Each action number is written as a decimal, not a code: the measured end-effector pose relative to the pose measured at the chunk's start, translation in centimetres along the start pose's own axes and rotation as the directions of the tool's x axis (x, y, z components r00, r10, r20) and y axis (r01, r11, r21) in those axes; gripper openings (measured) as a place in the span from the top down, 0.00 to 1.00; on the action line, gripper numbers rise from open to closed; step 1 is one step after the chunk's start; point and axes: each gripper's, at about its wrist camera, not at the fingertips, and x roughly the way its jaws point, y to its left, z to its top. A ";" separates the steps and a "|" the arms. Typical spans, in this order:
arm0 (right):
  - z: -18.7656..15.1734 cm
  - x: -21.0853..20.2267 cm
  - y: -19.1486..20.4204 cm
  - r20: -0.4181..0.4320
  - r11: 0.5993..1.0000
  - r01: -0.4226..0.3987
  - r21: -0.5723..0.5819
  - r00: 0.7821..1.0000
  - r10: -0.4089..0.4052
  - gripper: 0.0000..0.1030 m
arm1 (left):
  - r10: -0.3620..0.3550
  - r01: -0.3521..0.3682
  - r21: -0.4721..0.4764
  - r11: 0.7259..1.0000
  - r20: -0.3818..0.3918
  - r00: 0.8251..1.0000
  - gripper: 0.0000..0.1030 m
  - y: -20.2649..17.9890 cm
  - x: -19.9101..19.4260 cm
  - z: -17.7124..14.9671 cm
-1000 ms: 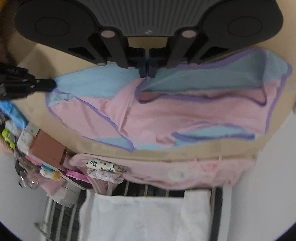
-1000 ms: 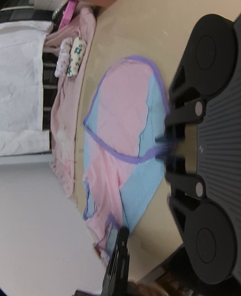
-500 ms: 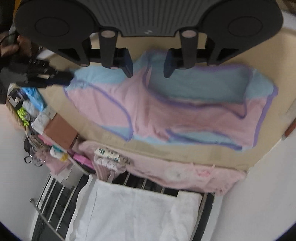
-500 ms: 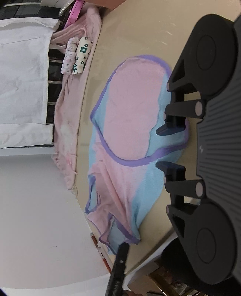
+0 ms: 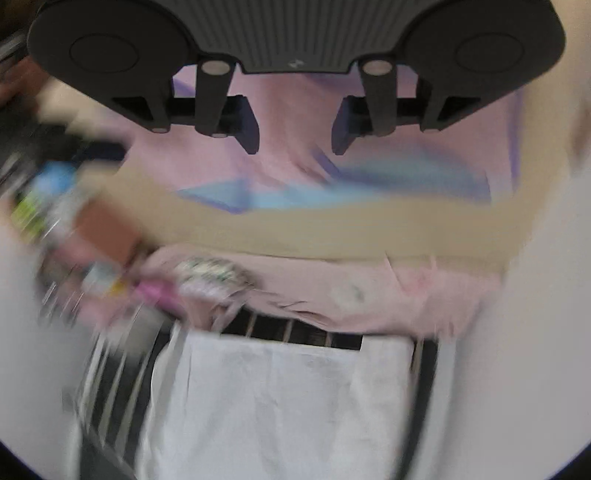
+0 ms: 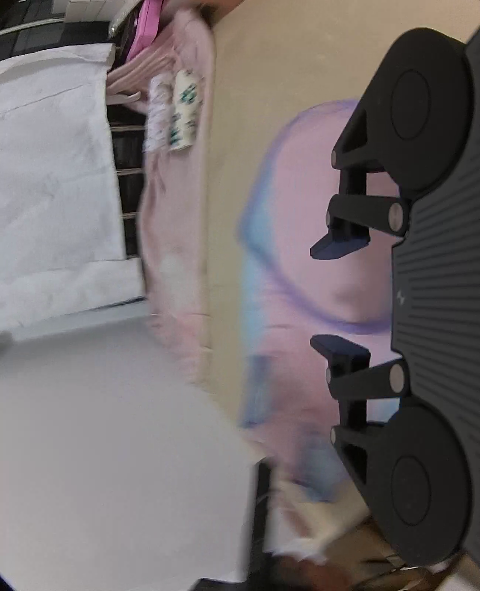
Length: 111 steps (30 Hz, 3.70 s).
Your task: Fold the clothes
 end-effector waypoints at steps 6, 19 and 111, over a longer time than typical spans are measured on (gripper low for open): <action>6.1 13.7 -3.6 -0.170 0.969 0.140 0.206 0.980 -0.105 0.56 | -0.004 -0.064 -0.302 0.951 -0.217 0.976 0.78 4.5 9.8 2.3; 4.0 18.7 -5.0 -0.063 0.960 0.028 0.279 0.998 -0.010 0.94 | 0.035 -0.039 -0.408 0.912 -0.017 0.999 1.00 6.7 12.3 1.6; 6.3 22.4 13.5 -0.543 0.619 -0.487 -0.616 0.832 0.114 0.83 | 0.106 -0.063 -0.585 0.809 0.040 0.994 0.87 -1.1 -0.4 -9.7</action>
